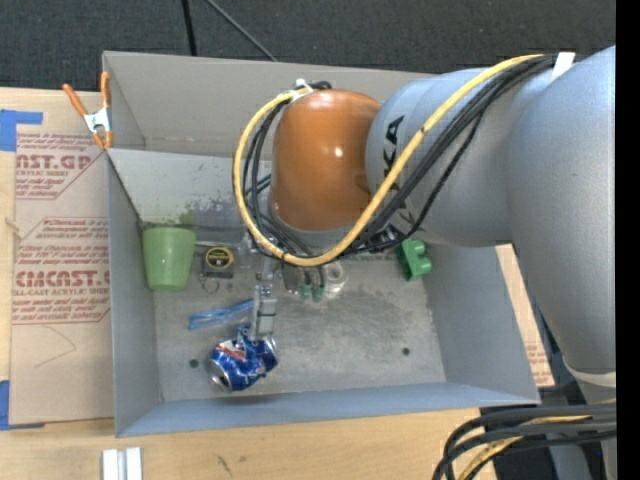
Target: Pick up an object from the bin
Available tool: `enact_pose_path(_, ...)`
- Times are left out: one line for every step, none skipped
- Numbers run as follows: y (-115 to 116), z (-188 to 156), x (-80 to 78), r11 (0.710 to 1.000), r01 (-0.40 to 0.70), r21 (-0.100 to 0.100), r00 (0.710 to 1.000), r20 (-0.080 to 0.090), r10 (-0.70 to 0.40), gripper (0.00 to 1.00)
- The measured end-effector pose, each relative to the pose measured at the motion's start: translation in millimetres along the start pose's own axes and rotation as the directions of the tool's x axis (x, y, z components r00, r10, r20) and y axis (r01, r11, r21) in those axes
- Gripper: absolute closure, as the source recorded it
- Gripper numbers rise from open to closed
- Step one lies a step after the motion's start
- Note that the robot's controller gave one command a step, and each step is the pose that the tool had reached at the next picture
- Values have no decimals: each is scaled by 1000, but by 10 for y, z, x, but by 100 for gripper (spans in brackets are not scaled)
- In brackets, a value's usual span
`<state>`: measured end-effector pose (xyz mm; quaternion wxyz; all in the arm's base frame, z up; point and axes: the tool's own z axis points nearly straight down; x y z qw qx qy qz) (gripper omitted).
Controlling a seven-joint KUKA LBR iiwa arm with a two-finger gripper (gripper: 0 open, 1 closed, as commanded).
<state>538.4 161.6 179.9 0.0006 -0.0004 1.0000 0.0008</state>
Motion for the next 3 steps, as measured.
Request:
enact_pose_path(-57,1080,-224,998,-66,1,998,-3,66,0)
enact_pose_path(-50,1036,-235,998,-66,-1,998,0,66,100)
enact_pose_path(32,-331,44,999,-34,-3,999,8,34,100)
